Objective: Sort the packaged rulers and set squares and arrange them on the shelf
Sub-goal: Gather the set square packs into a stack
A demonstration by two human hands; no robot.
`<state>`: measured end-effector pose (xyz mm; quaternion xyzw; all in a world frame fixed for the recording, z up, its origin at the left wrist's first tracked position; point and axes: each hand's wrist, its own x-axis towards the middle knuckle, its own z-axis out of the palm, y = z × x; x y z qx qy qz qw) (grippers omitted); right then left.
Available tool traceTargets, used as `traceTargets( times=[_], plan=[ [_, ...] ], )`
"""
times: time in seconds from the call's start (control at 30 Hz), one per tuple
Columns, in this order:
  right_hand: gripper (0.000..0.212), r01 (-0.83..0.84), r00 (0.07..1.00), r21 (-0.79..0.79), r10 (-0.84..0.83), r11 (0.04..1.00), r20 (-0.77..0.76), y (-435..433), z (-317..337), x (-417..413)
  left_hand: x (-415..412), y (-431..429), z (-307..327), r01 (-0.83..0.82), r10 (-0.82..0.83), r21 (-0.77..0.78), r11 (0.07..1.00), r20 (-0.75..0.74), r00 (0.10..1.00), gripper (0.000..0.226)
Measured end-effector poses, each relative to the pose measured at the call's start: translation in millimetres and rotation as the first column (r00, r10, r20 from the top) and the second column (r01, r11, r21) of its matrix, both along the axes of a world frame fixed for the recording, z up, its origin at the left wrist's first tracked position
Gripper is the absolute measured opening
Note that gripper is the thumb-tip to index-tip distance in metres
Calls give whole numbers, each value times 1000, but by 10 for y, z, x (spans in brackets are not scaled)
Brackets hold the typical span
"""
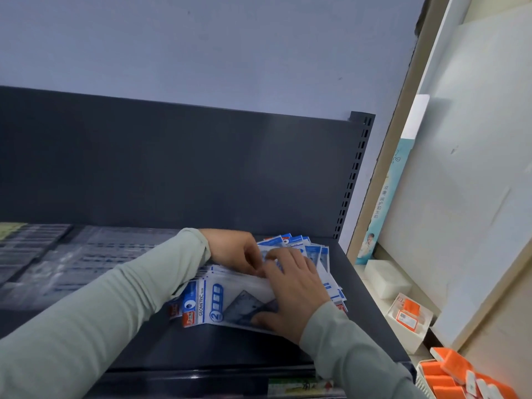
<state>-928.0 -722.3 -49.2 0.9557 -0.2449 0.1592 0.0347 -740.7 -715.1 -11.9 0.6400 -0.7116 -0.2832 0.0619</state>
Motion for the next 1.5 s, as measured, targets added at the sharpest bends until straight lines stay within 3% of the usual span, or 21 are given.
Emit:
traceTargets(
  times=[0.1, 0.17, 0.23, 0.3, 0.37, 0.47, 0.57, 0.73, 0.83, 0.93, 1.03, 1.1, 1.17, 1.3, 1.4, 1.5],
  plan=[
    [91, 77, 992, 138, -61, 987, -114, 10, 28, -6, 92, 57, 42, 1, 48, 220, 976, -219, 975, 17],
    [74, 67, 980, 127, -41, 990, -194, 34, 60, -11, 155, 11, 46, -95, 185, 265, 960, -343, 921, 19],
    [57, 34, 979, 156, -1, 987, -203, 78, 89, -22, 205, -119, -16, -243, 254, 79, 967, -225, 941, 23],
    [51, 21, 974, 162, 16, 987, -226, 90, 90, -33, 270, -273, -117, -249, 272, -164, 955, 135, 953, 24],
    [49, 15, 974, 169, 24, 986, -226, 88, 92, -47, 310, -397, -269, -184, 233, -166, 969, 353, 906, 40],
    [47, 3, 976, 174, 35, 985, -217, 66, 88, -54, 311, -518, -425, -143, 139, -16, 990, 370, 919, 68],
    [47, -18, 977, 175, 54, 984, -205, 57, 84, -48, 321, -586, -421, -183, 182, -27, 983, 289, 940, 72],
    [47, -24, 977, 206, 66, 978, -202, 20, 70, -35, 407, -609, -430, -187, 170, 14, 982, 349, 921, 82],
    [46, -34, 980, 208, 73, 978, -187, 6, 66, -32, 401, -599, -407, -179, 177, -23, 984, 314, 933, 74],
    [44, -38, 982, 224, 79, 974, -174, 1, 68, -31, 362, -575, -357, -151, 200, -148, 977, 415, 887, 56],
    [45, -29, 981, 204, 67, 978, -184, -10, 88, -33, 349, -541, -306, -151, 218, -245, 958, 276, 936, 31],
    [50, -20, 981, 183, 55, 983, -188, -14, 72, -31, 307, -466, -216, -132, 196, -278, 951, 218, 956, 27],
    [54, -51, 989, 40, 57, 998, -137, -23, 29, -26, 248, -378, -103, -93, 153, -269, 959, 215, 964, 18],
    [56, -54, 997, -68, 49, 996, -67, -5, 35, 26, 132, -183, -13, -31, 46, -116, 993, 130, 990, 8],
    [74, -28, 998, -33, 26, 999, -61, 32, 18, 46, 121, -84, 20, -33, 33, 8, 999, 53, 998, 8],
    [82, 41, 988, 69, -30, 997, -148, 65, 57, 56, 181, 4, 103, -26, 25, 146, 989, 7, 1000, 28]
  ],
)
